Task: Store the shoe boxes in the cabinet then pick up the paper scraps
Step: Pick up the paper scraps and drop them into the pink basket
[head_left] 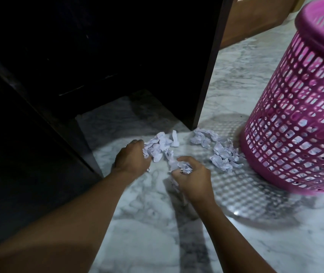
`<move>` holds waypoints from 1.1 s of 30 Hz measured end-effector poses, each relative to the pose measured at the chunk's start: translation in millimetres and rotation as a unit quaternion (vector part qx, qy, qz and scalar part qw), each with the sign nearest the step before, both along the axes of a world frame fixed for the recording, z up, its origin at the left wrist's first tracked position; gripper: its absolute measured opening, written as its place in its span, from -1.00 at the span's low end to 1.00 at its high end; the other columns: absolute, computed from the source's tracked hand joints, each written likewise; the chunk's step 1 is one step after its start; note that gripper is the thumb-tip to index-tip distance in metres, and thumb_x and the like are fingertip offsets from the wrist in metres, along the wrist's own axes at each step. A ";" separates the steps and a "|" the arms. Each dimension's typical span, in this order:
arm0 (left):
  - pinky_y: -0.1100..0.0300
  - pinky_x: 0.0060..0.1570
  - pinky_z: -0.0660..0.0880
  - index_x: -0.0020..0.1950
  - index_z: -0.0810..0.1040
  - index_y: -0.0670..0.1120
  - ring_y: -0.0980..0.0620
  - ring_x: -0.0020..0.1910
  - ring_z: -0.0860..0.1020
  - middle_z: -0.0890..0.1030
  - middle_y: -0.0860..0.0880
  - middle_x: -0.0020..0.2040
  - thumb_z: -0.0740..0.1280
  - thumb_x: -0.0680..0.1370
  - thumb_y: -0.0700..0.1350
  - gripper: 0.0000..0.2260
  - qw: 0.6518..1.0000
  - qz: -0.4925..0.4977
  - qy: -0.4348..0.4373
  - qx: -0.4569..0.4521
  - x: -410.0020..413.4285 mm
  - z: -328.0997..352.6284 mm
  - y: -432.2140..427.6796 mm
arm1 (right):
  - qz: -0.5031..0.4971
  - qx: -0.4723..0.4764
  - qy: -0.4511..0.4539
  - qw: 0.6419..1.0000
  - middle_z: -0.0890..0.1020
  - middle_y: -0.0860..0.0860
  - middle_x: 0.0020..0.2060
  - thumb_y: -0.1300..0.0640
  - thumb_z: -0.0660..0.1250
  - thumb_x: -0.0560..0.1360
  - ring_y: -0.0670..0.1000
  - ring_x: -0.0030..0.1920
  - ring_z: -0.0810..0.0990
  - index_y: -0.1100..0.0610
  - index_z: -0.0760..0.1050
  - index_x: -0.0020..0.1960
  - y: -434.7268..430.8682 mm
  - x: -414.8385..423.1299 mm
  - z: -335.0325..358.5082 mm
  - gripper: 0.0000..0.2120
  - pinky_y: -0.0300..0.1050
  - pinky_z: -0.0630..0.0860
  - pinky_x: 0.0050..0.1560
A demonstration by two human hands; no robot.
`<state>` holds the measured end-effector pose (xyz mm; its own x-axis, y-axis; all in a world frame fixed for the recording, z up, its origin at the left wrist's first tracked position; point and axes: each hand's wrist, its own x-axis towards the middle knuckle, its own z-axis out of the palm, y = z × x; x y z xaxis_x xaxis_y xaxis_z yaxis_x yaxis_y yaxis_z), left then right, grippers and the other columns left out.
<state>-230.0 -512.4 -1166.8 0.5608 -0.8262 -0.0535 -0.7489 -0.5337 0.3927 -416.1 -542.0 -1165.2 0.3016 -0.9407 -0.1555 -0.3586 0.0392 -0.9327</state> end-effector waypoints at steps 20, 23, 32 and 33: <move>0.24 -0.50 0.30 -0.32 0.41 -0.06 -0.02 -0.50 0.31 0.39 -0.07 -0.47 0.41 0.42 -0.11 -0.80 0.914 -0.038 0.356 -0.192 -93.1 165.9 0.6 | -0.081 -0.052 -0.132 0.987 0.41 -0.10 -0.58 0.26 0.40 0.41 -0.08 -0.57 0.25 0.02 0.62 -0.01 -3.4 -63.3 179.3 -0.79 -0.30 0.20 -0.55; 0.26 -0.46 0.28 -0.31 0.39 -0.10 -0.02 -0.41 0.35 0.40 -0.15 -0.39 0.36 0.51 -0.19 -0.77 0.890 -0.066 0.376 -0.250 -123.2 225.0 -8.5 | -0.065 -0.108 -0.150 0.981 0.50 -0.01 -0.47 0.28 0.40 0.41 -0.06 -0.49 0.34 0.06 0.63 -0.02 -6.3 -81.7 243.6 -0.81 -0.29 0.26 -0.50; 0.32 -0.43 0.37 -0.36 0.42 -0.07 0.09 -0.48 0.48 0.50 0.09 -0.54 0.35 0.51 -0.08 -0.74 0.841 -0.090 0.460 -0.270 -249.4 342.8 -94.9 | -0.174 -0.188 -0.122 0.959 0.67 0.00 -0.40 0.12 0.46 0.41 0.05 -0.41 0.65 0.05 0.61 -0.11 -80.2 -204.1 316.2 -0.93 0.00 0.57 -0.37; 0.32 -0.40 0.42 -0.32 0.46 -0.07 0.09 -0.41 0.54 0.55 0.06 -0.45 0.35 0.52 -0.07 -0.77 0.855 -0.099 0.439 -0.257 -261.3 342.0 -104.1 | -0.196 -0.188 -0.094 0.958 0.68 0.02 -0.39 0.05 0.45 0.37 0.08 -0.39 0.64 0.05 0.61 -0.08 -89.5 -214.3 307.2 -0.86 0.04 0.57 -0.32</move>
<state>-491.3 -616.5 -824.9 0.3379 -0.9410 0.0161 -0.0995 -0.0187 0.9949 -630.4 -631.5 -857.9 -0.0968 -0.9663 0.2384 -0.2095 -0.2144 -0.9540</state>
